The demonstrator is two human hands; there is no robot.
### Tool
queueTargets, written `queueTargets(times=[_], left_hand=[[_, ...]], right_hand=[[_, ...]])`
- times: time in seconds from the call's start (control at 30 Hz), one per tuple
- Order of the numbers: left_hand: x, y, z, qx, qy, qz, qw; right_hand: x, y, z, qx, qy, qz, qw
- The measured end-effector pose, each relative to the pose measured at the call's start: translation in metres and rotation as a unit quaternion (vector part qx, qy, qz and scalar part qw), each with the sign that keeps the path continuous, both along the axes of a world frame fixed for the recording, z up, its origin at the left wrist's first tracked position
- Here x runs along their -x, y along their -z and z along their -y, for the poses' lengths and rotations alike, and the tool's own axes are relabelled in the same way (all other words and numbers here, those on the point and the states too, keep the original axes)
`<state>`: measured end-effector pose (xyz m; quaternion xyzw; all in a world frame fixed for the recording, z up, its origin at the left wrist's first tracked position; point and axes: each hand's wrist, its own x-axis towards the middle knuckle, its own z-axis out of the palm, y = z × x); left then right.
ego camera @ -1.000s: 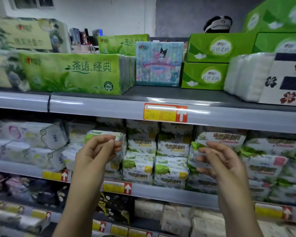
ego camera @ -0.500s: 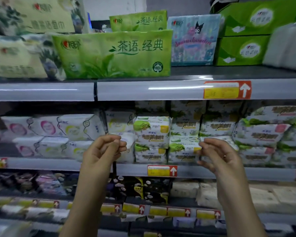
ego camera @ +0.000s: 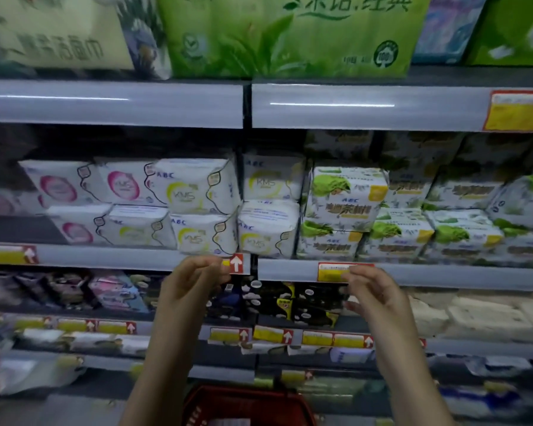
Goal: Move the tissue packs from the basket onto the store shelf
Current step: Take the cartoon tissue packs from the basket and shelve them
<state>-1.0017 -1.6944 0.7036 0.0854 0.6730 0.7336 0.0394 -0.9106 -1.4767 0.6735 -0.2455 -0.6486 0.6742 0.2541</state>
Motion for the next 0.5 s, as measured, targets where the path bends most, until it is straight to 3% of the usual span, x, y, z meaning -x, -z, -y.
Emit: queueTargets(times=[0.2, 0.5], left_hand=[[0.004, 0.070, 0.013, 0.022, 0.035, 0.099, 0.994], [-0.008, 0.171, 0.038, 0.051, -0.052, 0.194, 0.978]], right_hand=[[0.009, 0.071, 0.017, -0.021, -0.077, 0.133, 0.988], [0.015, 0.183, 0.033, -0.003, -0.132, 0.270, 0.954]])
